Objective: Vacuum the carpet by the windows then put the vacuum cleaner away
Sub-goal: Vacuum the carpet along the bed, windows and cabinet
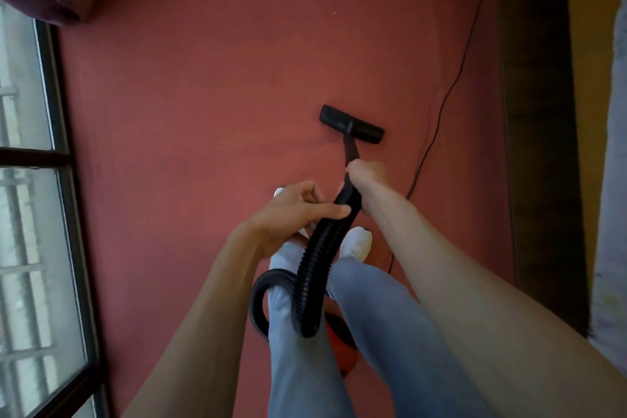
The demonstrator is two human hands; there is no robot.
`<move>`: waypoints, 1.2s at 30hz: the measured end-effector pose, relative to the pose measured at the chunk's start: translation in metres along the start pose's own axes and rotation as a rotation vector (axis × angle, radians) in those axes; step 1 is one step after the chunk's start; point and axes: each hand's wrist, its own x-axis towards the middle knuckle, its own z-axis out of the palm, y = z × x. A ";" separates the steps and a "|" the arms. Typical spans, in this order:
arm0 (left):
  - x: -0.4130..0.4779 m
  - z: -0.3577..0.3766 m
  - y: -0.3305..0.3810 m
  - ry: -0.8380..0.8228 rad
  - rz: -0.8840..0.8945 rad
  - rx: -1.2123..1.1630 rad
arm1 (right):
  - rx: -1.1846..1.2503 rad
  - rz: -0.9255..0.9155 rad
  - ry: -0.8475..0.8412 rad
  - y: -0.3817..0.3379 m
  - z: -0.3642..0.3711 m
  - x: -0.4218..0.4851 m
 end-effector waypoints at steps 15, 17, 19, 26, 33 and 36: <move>0.066 -0.007 0.060 0.055 0.038 -0.167 | -0.233 -0.269 0.089 -0.101 -0.009 0.060; 0.067 -0.021 0.076 0.020 0.040 -0.131 | -0.254 -0.258 0.056 -0.116 -0.002 0.057; 0.075 -0.032 0.084 0.040 0.032 -0.142 | -0.272 -0.238 0.034 -0.130 0.011 0.062; 0.139 -0.034 0.109 0.282 0.046 -0.272 | -0.377 -0.342 0.079 -0.195 0.035 0.118; 0.215 -0.021 0.160 0.449 0.094 -0.347 | -0.428 -0.459 0.081 -0.271 0.036 0.184; 0.223 -0.011 0.178 0.456 0.105 -0.288 | -0.407 -0.467 0.080 -0.284 0.017 0.196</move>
